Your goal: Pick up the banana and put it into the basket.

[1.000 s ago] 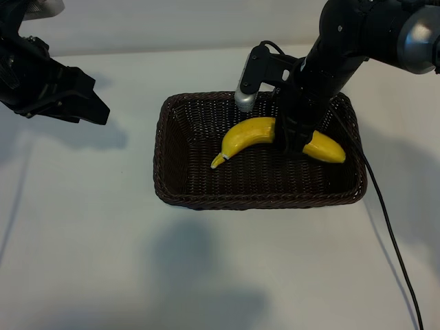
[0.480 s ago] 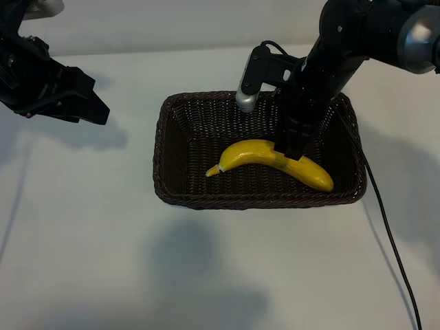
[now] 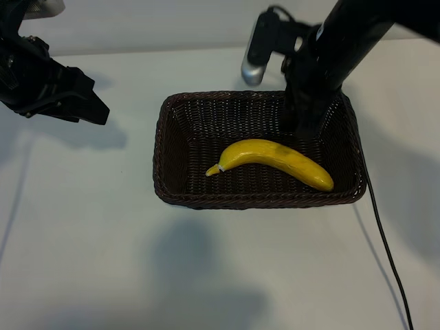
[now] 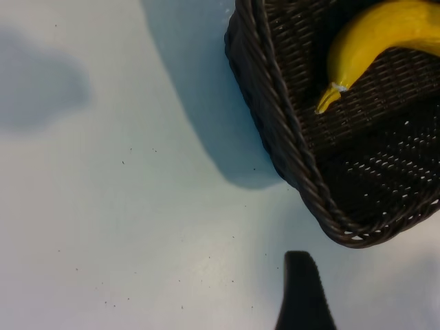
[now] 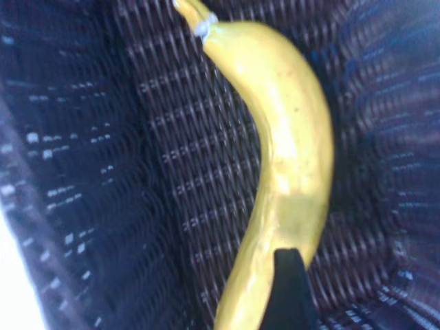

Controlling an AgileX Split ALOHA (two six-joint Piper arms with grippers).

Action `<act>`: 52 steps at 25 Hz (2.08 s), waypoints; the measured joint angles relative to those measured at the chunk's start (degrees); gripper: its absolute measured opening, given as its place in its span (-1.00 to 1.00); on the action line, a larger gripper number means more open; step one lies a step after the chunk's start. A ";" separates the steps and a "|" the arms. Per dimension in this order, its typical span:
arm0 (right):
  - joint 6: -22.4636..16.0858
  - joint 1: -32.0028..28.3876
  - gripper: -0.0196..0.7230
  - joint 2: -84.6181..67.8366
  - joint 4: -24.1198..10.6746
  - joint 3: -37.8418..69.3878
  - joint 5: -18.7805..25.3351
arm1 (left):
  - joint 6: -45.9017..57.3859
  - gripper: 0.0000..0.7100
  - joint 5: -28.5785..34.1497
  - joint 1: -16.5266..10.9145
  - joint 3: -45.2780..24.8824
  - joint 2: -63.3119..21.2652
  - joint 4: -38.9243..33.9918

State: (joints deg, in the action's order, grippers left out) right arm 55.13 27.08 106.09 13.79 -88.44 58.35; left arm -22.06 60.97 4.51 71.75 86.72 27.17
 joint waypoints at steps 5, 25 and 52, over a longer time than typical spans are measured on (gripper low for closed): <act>-0.05 0.00 0.50 -3.07 -0.45 -3.72 4.63 | -0.04 0.41 0.00 0.00 0.00 0.00 0.00; -3.79 -2.18 0.44 -3.59 -3.27 -4.42 8.35 | -0.03 0.41 0.04 0.00 0.00 -0.17 0.00; -4.68 -23.92 0.40 -4.42 7.25 -4.44 11.22 | -0.27 0.41 0.04 0.00 0.00 -0.17 0.00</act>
State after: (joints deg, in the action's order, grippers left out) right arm 50.45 3.15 101.67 21.04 -92.87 69.57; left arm -22.34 61.01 4.51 71.75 86.55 27.17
